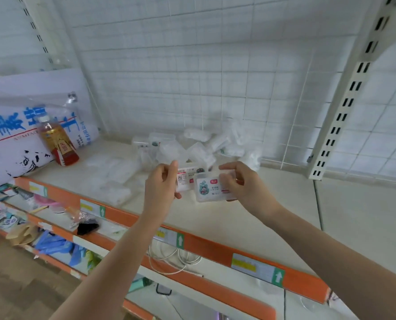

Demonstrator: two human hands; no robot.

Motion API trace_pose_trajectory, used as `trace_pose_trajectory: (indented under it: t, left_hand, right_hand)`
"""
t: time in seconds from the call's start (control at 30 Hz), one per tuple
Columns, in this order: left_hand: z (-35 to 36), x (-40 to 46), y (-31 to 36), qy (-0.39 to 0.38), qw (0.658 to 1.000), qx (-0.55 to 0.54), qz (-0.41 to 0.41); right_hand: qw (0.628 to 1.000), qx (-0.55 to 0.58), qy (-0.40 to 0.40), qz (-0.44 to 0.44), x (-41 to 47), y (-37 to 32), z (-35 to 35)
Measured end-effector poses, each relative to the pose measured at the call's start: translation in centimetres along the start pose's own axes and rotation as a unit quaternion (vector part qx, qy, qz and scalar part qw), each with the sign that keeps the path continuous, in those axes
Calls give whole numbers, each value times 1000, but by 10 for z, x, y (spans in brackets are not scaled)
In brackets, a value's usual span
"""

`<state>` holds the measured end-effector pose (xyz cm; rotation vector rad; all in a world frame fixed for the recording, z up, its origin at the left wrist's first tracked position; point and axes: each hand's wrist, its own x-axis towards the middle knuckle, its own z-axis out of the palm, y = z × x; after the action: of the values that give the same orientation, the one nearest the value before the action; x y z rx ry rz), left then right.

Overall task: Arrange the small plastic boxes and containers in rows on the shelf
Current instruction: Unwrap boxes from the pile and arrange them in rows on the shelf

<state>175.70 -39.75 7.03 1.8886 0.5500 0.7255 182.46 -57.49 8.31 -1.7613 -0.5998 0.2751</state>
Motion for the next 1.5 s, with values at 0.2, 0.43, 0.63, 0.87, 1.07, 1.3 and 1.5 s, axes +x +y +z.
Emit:
trace_pose_trajectory:
  t: [0.2,0.43,0.63,0.87,1.07,1.3,1.5]
  left_hand:
    - [89,-36,35,-121,990,-72,-30]
    - [206,-102,85,-276,944,-156,-93]
    - [283,-161,117,-342,918,-170,-111]
    - [350,-223,150,-398,901,-149,-93]
    - [390,-271,180,-484,805,-272,-210]
    - [427,-318,200,-483,790,-317,-206]
    - [445,-347,220,-473,759,-376,-242]
  right_hand:
    - [994,39,85,57,-39,34,-98]
    - [974,55,203,80,-109,67,-223]
    - [946,60,305,95,-187,88,-318]
    - [916,72,381,107,-262,108,-391]
    - [890,130,423,108,-309,119,-438]
    - [872,254,406,107,-332,128,-453]
    - [878,287,371,97,-336,127,-460]
